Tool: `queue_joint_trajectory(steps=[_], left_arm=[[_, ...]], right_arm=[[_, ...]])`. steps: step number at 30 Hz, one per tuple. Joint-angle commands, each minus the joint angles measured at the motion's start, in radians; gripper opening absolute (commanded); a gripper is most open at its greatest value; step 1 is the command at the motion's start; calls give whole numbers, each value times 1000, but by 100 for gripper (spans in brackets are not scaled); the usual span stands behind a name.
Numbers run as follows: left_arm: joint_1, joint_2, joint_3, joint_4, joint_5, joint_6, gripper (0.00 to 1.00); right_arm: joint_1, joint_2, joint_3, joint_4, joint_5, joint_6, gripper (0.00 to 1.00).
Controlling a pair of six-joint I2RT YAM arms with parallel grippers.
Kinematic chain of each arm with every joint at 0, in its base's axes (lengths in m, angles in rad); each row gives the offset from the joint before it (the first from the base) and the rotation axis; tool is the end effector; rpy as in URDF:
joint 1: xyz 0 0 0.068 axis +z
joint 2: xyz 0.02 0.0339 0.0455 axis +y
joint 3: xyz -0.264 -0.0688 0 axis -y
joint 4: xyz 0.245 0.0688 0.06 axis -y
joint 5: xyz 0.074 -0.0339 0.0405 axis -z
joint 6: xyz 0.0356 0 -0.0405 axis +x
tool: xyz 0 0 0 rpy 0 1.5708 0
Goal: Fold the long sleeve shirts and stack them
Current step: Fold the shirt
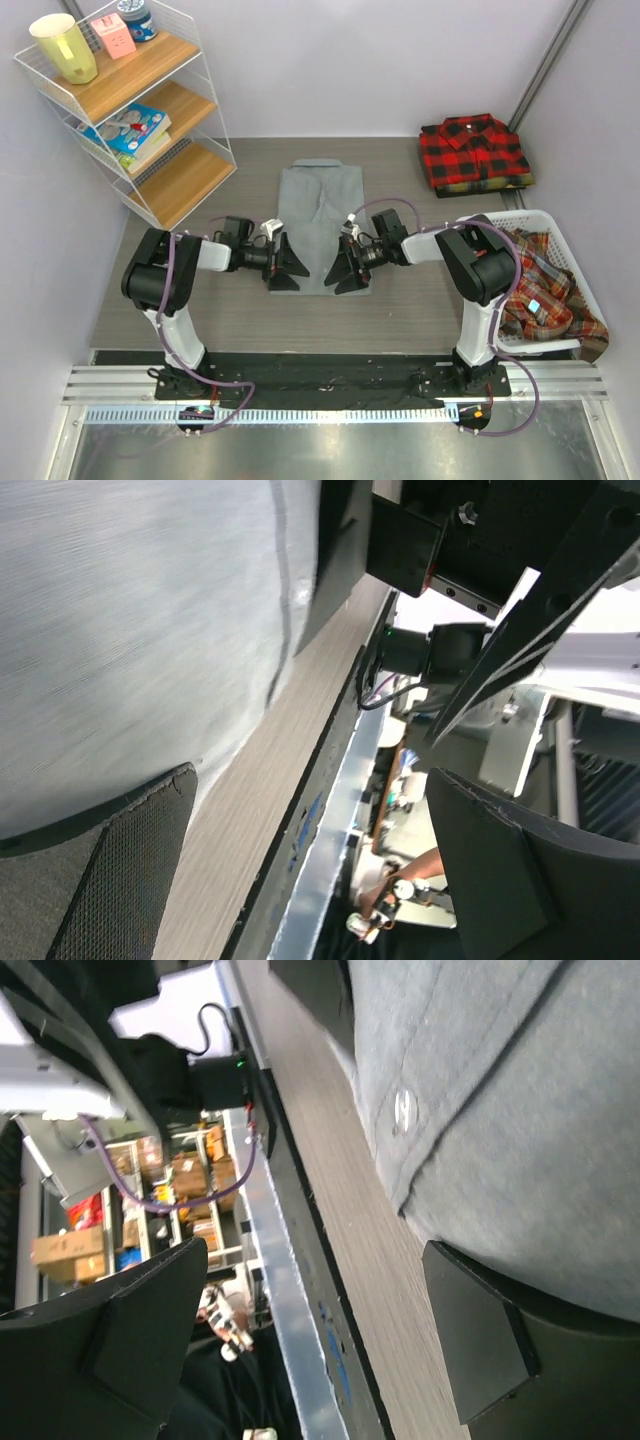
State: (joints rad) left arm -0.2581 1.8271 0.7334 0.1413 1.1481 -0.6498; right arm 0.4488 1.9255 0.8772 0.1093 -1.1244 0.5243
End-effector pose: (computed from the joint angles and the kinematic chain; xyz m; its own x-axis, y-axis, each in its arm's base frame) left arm 0.2857 -0.1090 0.1066 -0.9999 0.0073 -0.0120 0.0137 0.3342 -0.9424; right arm 0.2913 0.1759 0.1066 -0.9634 -0.2241 -0.1469 -0.2137 0.3119 0.9258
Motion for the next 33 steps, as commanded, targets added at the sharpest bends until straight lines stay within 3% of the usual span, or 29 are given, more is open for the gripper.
queue_joint_trajectory(steps=[1,6,9,12,17,22,26,33], left_arm=[[52,31,-42,-78,-109,75,100],[94,-133,-89,-166,-61,119,99],[83,-309,-52,-204,-11,139,99],[60,-361,65,-258,-51,208,99],[8,-172,282,-281,-137,242,96],[10,33,452,-210,-199,179,88],[34,196,460,-174,-251,141,84],[129,290,376,-101,-254,16,80]], right_arm=[[-71,50,-49,-101,34,-96,95],[-111,-73,-9,-342,8,-210,95],[-114,-178,49,-382,-52,-195,95],[-116,-214,141,-381,-22,-185,95],[-116,-64,337,-381,31,-222,93],[-122,91,515,-375,52,-244,92],[-162,216,577,-376,72,-279,87],[-223,340,536,-378,74,-300,81]])
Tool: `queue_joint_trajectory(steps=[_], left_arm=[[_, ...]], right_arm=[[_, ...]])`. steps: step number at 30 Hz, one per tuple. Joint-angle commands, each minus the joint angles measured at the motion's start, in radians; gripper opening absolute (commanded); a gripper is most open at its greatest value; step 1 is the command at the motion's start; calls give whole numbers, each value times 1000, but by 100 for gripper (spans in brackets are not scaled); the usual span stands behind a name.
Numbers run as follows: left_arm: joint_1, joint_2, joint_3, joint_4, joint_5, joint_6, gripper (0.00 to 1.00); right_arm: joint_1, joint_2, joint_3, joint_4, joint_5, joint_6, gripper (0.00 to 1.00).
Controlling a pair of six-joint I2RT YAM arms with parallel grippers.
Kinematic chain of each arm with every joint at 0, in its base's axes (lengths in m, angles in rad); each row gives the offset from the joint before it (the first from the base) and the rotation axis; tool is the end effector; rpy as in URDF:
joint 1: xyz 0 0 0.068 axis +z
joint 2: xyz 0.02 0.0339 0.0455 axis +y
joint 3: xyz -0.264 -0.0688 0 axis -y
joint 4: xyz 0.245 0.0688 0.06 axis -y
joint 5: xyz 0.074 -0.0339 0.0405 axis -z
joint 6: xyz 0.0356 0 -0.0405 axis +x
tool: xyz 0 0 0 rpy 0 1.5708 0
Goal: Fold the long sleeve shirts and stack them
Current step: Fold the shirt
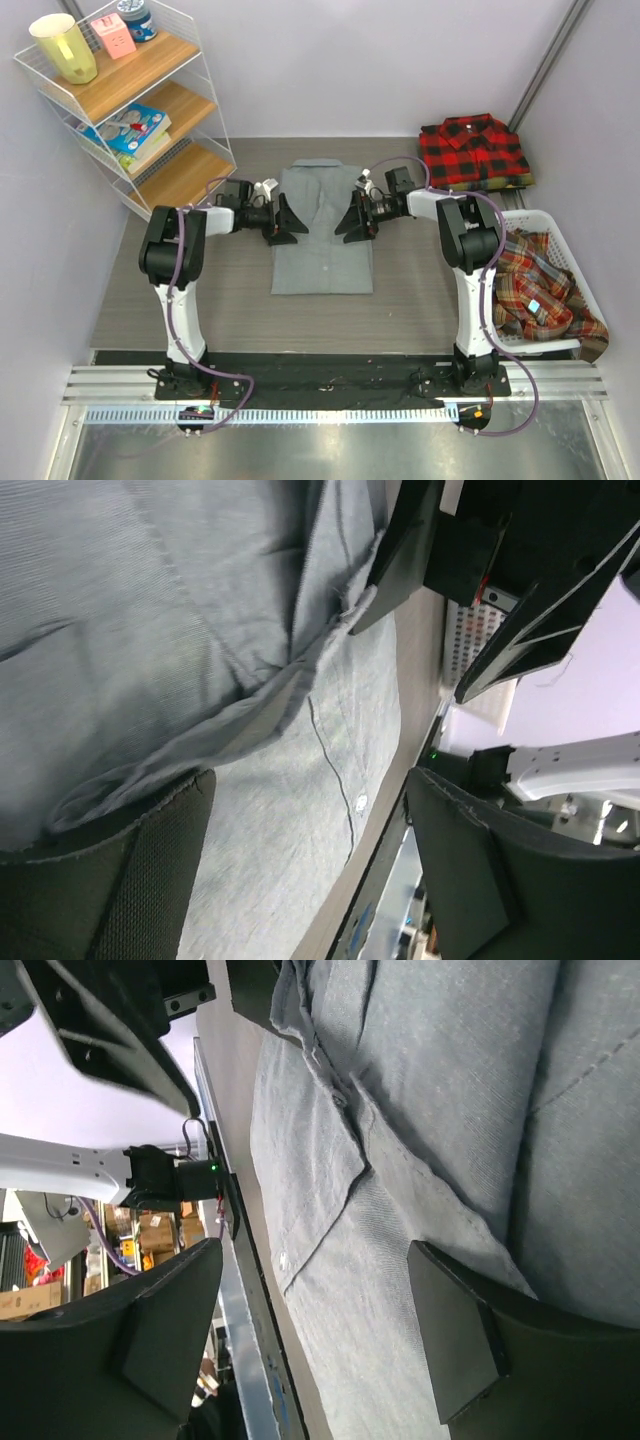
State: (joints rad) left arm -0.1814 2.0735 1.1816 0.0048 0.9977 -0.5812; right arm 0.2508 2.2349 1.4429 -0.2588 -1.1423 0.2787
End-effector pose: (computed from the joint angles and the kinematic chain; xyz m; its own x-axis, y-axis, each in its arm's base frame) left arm 0.3946 -0.1028 0.1195 -0.9776 -0.1234 -0.1703 0.0994 0.4425 -0.8912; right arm 0.4198 0.1410 0.1121 -0.9570 -0.1272 -0.2605 -0.2888 0.3384 0.8956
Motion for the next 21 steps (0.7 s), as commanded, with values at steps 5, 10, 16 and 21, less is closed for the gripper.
queue_joint_trajectory(steps=[5,10,16,21], left_arm=[[53,-48,-195,92,-39,-88,78],[53,-314,-232,-60,-36,68,80],[-87,-666,-181,-548,-511,860,76],[-458,-979,-413,-456,-873,1133,67]], right_arm=[[-19,-38,-154,-8,46,-39,73],[-19,-236,-164,-11,61,-1,64],[30,-377,-112,-112,223,-90,43],[148,-327,-82,-126,308,-153,34]])
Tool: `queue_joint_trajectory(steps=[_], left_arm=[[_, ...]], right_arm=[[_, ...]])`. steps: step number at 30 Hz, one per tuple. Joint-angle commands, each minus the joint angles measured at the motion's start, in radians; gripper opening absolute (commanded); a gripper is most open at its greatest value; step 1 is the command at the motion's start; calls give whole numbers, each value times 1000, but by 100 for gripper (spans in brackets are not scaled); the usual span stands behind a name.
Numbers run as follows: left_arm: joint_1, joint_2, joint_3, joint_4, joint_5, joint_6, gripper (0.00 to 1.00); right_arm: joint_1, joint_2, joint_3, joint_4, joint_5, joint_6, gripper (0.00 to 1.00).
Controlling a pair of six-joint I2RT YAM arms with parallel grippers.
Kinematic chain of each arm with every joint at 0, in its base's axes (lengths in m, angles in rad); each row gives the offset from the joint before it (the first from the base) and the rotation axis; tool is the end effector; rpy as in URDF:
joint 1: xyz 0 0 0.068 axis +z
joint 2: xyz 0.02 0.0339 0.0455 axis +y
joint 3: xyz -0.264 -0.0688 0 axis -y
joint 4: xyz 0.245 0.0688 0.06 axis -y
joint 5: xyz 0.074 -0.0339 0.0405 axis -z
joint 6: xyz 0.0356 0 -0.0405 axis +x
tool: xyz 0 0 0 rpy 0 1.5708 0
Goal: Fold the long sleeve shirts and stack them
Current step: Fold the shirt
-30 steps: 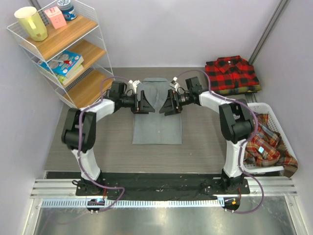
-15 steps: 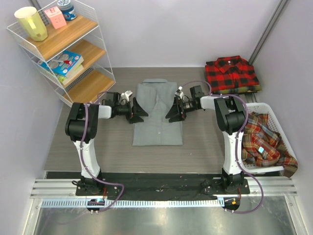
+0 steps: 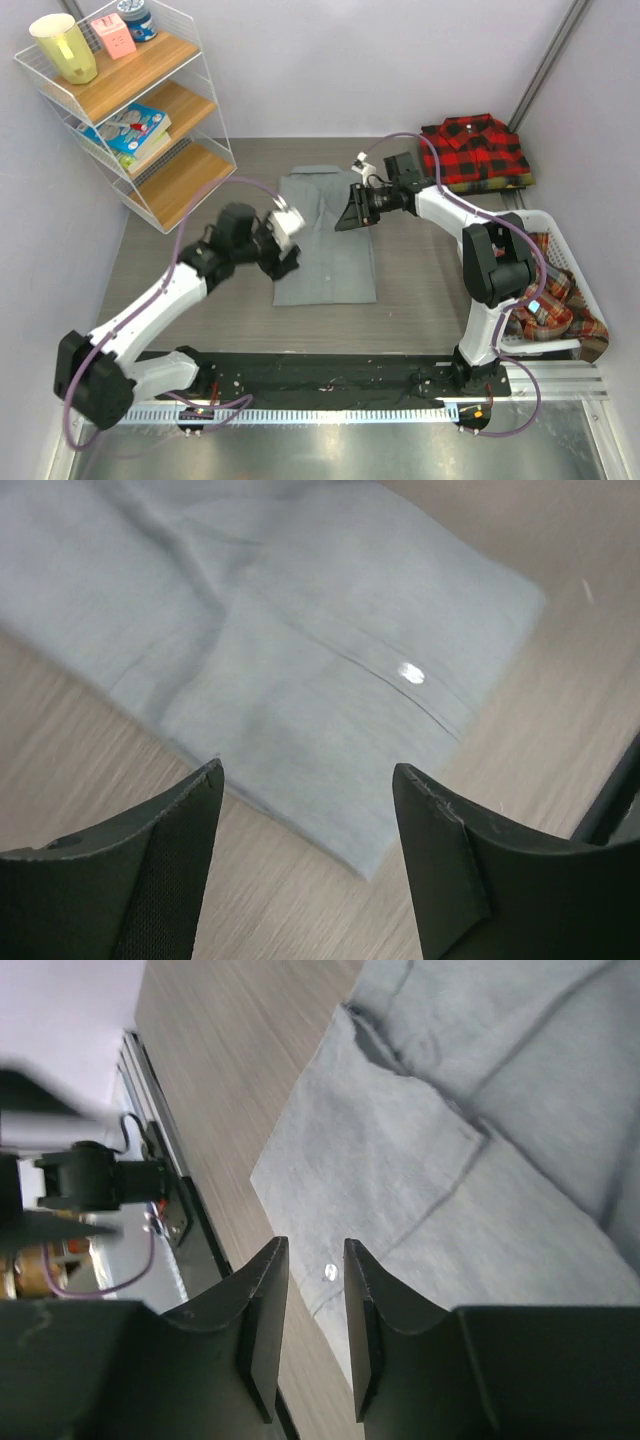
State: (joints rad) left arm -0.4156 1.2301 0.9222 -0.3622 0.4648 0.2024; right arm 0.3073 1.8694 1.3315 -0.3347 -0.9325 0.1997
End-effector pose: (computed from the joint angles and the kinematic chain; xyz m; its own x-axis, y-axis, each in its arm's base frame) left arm 0.2373 -0.1222 0.2795 -0.4194 0.3815 -0.8237 0.7826 0.6118 -0.1152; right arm 0.3726 0.1482 0.2189 -0.8490 -0.1454 -0.5080 -0.5141 0.4495 0.7305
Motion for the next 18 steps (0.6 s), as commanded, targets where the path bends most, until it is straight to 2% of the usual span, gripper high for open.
queue_joint_trajectory(steps=[1,2,3,5,6,8,11,15,18], left_arm=[[-289,-173,-216,-68,-429,364,66],[-349,-211,-247,-23,-457,380,65],[-470,-225,-275,3,-524,388,65],[-569,-236,-341,81,-621,400,64],[-657,-225,-358,110,-650,405,64],[-728,-190,-405,214,-731,419,62],[-792,-83,-433,310,-784,445,60],[-810,66,-471,552,-846,514,58],[-810,170,-473,661,-876,549,57]], right_arm=[[104,51,35,-50,103,-80,33],[114,63,43,-49,109,-88,31],[136,92,57,-49,113,-111,29],[153,126,72,-50,138,-131,28],[159,158,89,-52,142,-137,25],[159,189,103,-53,150,-154,25],[161,232,115,-53,156,-171,25],[161,287,118,-72,152,-187,25],[161,315,104,-76,146,-187,25]])
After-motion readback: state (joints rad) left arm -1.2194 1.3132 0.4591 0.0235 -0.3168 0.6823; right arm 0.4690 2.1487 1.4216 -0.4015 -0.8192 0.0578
